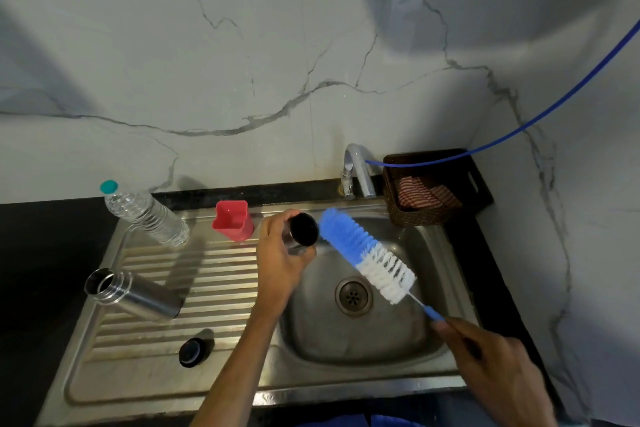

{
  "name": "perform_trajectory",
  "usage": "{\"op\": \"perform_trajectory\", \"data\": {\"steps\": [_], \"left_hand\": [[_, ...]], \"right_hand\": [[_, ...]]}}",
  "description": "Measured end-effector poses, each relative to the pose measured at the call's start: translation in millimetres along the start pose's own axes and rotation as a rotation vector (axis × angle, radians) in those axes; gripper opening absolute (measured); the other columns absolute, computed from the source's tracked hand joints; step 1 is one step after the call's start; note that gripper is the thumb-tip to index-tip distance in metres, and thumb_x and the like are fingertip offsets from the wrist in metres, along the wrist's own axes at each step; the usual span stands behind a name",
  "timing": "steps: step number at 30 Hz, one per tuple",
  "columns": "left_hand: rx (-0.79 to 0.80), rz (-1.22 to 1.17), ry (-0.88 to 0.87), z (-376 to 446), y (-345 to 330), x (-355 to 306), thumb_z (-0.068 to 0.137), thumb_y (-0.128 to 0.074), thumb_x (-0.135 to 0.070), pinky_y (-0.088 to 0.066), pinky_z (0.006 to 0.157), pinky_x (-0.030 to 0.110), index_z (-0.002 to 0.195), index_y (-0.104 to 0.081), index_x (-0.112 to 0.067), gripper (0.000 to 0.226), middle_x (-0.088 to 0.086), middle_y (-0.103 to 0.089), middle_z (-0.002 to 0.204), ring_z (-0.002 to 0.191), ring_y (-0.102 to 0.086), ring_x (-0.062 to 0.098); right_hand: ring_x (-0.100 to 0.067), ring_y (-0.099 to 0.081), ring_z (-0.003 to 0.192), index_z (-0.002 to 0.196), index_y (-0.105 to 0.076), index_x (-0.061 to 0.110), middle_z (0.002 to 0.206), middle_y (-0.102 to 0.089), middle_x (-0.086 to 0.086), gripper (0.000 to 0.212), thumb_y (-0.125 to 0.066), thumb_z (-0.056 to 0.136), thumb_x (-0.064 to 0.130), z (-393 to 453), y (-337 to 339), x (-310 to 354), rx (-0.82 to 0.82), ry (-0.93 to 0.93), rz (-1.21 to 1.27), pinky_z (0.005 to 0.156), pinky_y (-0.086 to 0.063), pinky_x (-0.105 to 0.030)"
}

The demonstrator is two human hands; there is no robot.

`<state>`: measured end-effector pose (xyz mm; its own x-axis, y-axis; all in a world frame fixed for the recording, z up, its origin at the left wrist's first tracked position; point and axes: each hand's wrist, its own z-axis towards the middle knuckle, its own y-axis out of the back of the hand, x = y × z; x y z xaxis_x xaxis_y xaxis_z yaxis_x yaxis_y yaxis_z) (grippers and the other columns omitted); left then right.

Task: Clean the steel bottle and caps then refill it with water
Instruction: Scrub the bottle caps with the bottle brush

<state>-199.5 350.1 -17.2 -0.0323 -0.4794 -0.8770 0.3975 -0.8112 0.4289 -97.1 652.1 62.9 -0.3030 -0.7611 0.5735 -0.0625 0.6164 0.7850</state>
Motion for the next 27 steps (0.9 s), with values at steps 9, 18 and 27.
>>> {"op": "perform_trajectory", "data": {"steps": [9,18,27], "left_hand": [[0.455,0.320,-0.239,11,-3,10,0.066,-0.090,-0.012,-0.056,0.102,0.040,0.135,-0.057,-0.032,0.078,-0.009,-0.052,0.133,0.120,-0.055,0.012],[0.494,-0.058,0.059,19,33,10,0.060,-0.097,-0.009,-0.055,0.097,0.025,0.129,-0.063,-0.028,0.079,-0.011,-0.071,0.121,0.115,-0.066,0.006],[0.646,-0.417,0.281,10,49,10,0.074,-0.087,0.009,-0.054,0.101,0.028,0.131,-0.068,-0.007,0.062,0.006,-0.075,0.125,0.122,-0.068,0.022]], "right_hand": [[-0.030,-0.057,0.043,0.094,-0.083,0.026,0.058,-0.061,0.000,0.021,-0.066,0.083,0.030,8,19,13,-0.369,0.535,-0.486,0.043,-0.041,-0.029],[-0.029,-0.059,0.061,0.114,-0.079,0.023,0.079,-0.069,0.005,0.038,-0.042,0.104,0.015,40,36,-16,-0.467,0.980,-0.604,0.053,-0.040,-0.038],[-0.010,-0.057,0.073,0.111,-0.077,0.035,0.082,-0.067,0.019,0.034,-0.046,0.097,0.041,65,40,-2,-0.197,0.813,-0.434,0.054,-0.037,-0.018]]}}
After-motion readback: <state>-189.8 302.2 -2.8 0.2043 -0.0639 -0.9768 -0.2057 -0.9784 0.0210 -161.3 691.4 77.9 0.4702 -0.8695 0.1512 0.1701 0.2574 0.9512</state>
